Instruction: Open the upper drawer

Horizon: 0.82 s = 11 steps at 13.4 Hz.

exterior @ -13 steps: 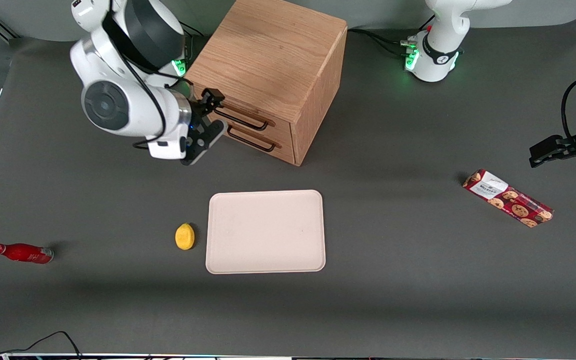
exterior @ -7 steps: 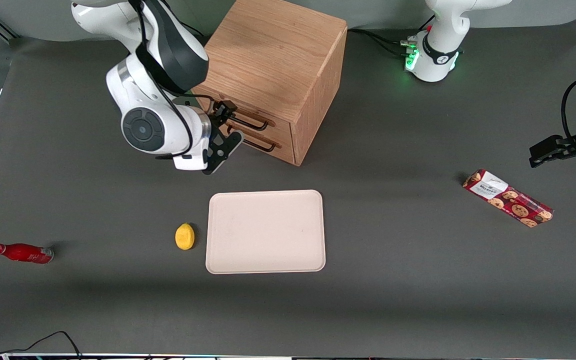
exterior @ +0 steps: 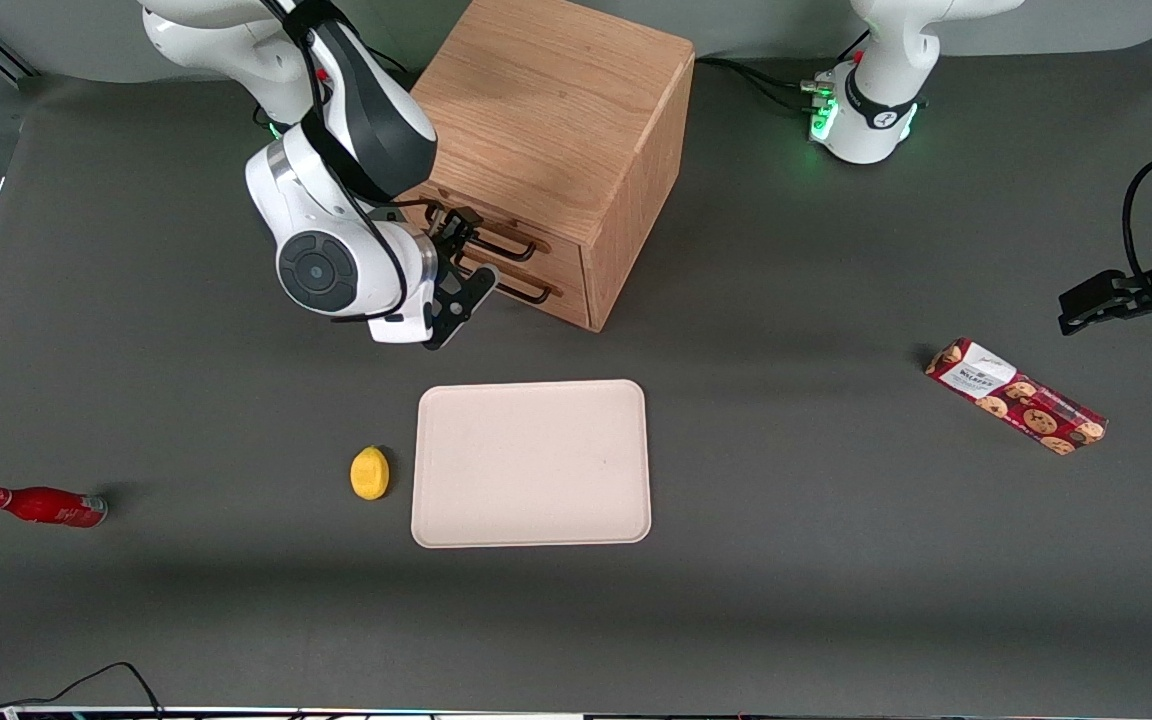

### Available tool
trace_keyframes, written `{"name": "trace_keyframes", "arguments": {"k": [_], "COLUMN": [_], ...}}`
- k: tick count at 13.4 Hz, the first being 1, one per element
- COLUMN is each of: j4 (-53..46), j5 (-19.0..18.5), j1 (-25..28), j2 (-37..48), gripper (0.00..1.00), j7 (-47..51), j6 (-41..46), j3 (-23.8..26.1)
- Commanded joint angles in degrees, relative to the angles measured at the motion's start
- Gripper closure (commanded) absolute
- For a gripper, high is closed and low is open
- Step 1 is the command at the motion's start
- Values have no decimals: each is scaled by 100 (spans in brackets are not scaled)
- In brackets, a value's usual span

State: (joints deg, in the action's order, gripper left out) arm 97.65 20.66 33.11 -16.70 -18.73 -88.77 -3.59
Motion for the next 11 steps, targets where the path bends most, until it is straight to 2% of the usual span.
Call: {"name": "trace_keyframes", "arguments": {"k": [1, 8, 11], "j4": [140, 342, 421], "j5": [192, 184, 184], "j1": [-156, -279, -428], "j2": [70, 44, -9], "gripper": [0, 0, 0], "j7": [-149, -202, -325], "j6": [-62, -325, -527], "j3": [192, 333, 588]}}
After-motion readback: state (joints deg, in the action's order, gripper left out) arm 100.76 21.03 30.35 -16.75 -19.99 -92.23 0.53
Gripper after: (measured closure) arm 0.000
